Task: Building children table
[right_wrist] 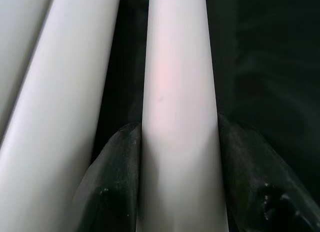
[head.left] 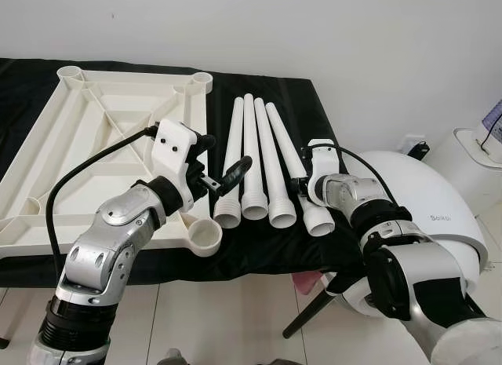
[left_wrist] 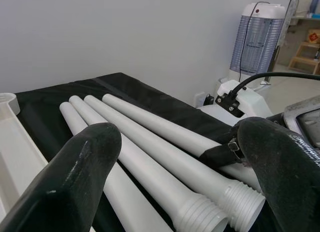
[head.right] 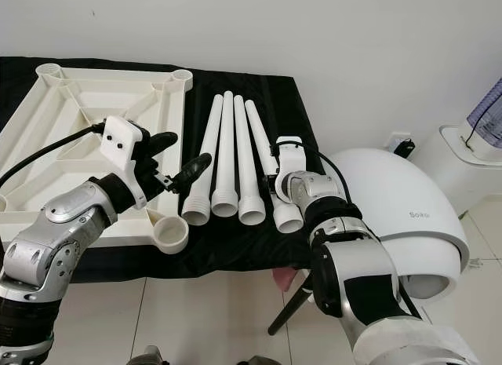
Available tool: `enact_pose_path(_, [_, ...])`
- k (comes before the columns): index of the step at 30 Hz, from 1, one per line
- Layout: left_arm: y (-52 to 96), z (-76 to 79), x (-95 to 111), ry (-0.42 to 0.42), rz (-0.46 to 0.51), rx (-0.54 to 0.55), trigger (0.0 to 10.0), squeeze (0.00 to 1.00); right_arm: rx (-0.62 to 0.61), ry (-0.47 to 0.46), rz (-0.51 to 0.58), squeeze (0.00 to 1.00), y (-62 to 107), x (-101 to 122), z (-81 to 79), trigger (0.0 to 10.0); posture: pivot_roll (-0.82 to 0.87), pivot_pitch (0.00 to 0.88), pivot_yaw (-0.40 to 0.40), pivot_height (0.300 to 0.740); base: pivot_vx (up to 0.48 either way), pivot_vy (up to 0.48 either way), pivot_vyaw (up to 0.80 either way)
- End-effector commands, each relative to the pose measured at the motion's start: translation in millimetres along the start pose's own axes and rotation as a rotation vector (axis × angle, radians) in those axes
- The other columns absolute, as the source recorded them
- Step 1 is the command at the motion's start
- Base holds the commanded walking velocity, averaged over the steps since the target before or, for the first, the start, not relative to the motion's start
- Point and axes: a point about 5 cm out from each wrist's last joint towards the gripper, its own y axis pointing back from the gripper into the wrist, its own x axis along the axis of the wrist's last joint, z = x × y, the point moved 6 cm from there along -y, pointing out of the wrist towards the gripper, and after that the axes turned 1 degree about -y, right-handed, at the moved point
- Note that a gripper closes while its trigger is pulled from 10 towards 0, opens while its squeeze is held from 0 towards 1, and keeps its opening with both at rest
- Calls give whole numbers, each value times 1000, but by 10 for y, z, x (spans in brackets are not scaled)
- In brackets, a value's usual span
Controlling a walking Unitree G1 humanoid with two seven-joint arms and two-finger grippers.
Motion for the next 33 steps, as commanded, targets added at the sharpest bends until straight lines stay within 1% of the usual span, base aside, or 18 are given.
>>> enact_pose_path(1, [-14, -57, -12, 14, -13, 27, 10000, 0, -77, -33, -59, 0, -2, -174, 193, 0, 60, 0, -80, 740, 0, 0, 0])
enact_pose_path(3, [-14, -82, -15, 17, -14, 31, 10000, 0, -136, -80, -16, 0, 11, -100, 293, 0, 59, 0, -78, 740, 0, 0, 0])
enact_pose_path(4, [-14, -82, -15, 17, -14, 31, 10000, 0, -136, -80, -16, 0, 11, -100, 293, 0, 59, 0, -78, 740, 0, 0, 0])
enact_pose_path(5, [-14, -91, -16, 17, -14, 32, 10000, 0, -152, -114, -12, 0, 18, -81, 326, 2706, 57, 0, -77, 740, 0, 0, 0])
enact_pose_path(6, [-14, -91, -16, 17, -14, 32, 10000, 0, -152, -114, -12, 0, 18, -81, 326, 2706, 57, 0, -77, 740, 0, 0, 0])
enact_pose_path(7, [-17, -105, -12, 18, -14, 33, 10000, 0, -167, -136, 18, 0, 30, -13, 363, 10000, 55, 0, -75, 740, 0, 0, 0])
enact_pose_path(10, [-26, -143, 6, 25, -9, 35, 10000, 0, -155, -183, 93, 0, 60, 166, 402, 10000, 52, 0, -72, 740, 0, 0, 0])
enact_pose_path(14, [-29, -162, 19, 31, -4, 36, 10000, 0, -131, -203, 135, 0, 72, 241, 402, 10000, 51, 0, -70, 740, 0, 0, 0])
enact_pose_path(15, [-33, -203, 43, 41, 5, 43, 10000, 0, -76, -242, 207, 0, 100, 381, 374, 10000, 51, 0, -70, 740, 0, 0, 0])
enact_pose_path(16, [-33, -203, 43, 41, 5, 43, 10000, 0, -76, -242, 207, 0, 100, 381, 374, 10000, 51, 0, -70, 740, 0, 0, 0])
enact_pose_path(18, [-52, -281, 120, 88, 34, 49, 10000, 0, 63, -312, 359, 0, 194, 669, 275, 10000, 53, 0, -67, 740, 0, 0, 0])
enact_pose_path(20, [-63, -302, 153, 110, 45, 46, 10000, 0, 113, -333, 401, 0, 231, 751, 233, 10000, 53, 0, -67, 740, 0, 0, 0])
enact_pose_path(21, [-88, -328, 215, 138, 67, 42, 10000, 0, 194, -327, 458, 0, 288, 850, 142, 10000, 57, 0, -68, 740, 0, 0, 0])
enact_pose_path(24, [-117, -350, 278, 169, 87, 35, 10000, 0, 265, -311, 506, 0, 344, 927, 58, 10000, 59, 0, -68, 740, 0, 0, 0])
enact_pose_path(26, [-185, -390, 421, 216, 125, 6, 10000, 0, 402, -267, 585, 0, 466, 1044, -126, 10000, 59, 0, -68, 740, 0, 0, 0])
enact_pose_path(30, [-240, -429, 490, 231, 131, -12, 10000, 0, 477, -230, 637, 0, 548, 1101, -234, 10000, 60, 0, -68, 740, 0, 0, 0])
enact_pose_path(32, [-291, -463, 536, 266, 127, -33, 10000, 0, 581, -177, 687, 0, 656, 1118, -375, 10000, 59, 0, -68, 740, 0, 0, 0])
enact_pose_path(33, [-291, -463, 536, 266, 127, -33, 10000, 0, 581, -177, 687, 0, 656, 1118, -375, 10000, 59, 0, -68, 740, 0, 0, 0])
